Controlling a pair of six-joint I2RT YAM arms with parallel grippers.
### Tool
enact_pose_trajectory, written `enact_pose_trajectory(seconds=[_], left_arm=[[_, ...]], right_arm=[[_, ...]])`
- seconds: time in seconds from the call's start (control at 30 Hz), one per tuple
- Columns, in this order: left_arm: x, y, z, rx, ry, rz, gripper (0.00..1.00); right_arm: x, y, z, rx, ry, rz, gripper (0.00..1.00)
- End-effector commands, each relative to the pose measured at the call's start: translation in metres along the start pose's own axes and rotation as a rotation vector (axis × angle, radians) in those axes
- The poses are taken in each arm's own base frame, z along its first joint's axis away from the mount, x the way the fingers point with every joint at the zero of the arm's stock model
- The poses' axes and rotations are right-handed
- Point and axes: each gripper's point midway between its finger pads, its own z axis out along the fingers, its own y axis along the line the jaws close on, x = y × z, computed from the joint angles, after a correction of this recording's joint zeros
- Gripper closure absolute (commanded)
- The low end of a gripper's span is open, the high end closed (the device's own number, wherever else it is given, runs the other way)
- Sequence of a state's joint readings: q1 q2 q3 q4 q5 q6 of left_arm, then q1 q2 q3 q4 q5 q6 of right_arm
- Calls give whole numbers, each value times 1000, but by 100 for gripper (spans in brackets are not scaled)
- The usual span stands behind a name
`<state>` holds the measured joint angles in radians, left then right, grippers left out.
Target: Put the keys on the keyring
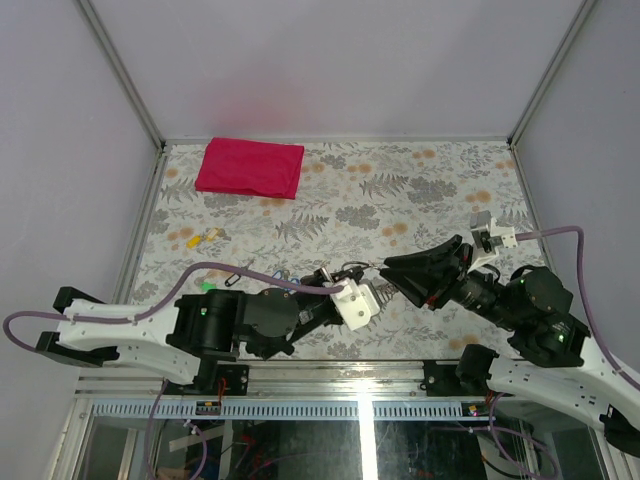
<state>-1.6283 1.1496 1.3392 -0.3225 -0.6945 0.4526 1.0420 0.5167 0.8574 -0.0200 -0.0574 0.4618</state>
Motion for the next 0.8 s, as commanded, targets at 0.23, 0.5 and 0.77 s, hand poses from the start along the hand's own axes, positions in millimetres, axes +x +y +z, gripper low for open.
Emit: enact_pose_trajectory(seconds=[0.23,0.5,0.77], left_arm=[[30,-40,-35,224,280,-265,100],[61,-66,-48,303,513,-358,100],[100,-28,-36,325,647,-560,100]], right_arm=[[-15,-24,-23,92,-34,-315,56],[4,-27,-25,12,-37,-532,51],[37,-35,-18,-65,56,-709,51]])
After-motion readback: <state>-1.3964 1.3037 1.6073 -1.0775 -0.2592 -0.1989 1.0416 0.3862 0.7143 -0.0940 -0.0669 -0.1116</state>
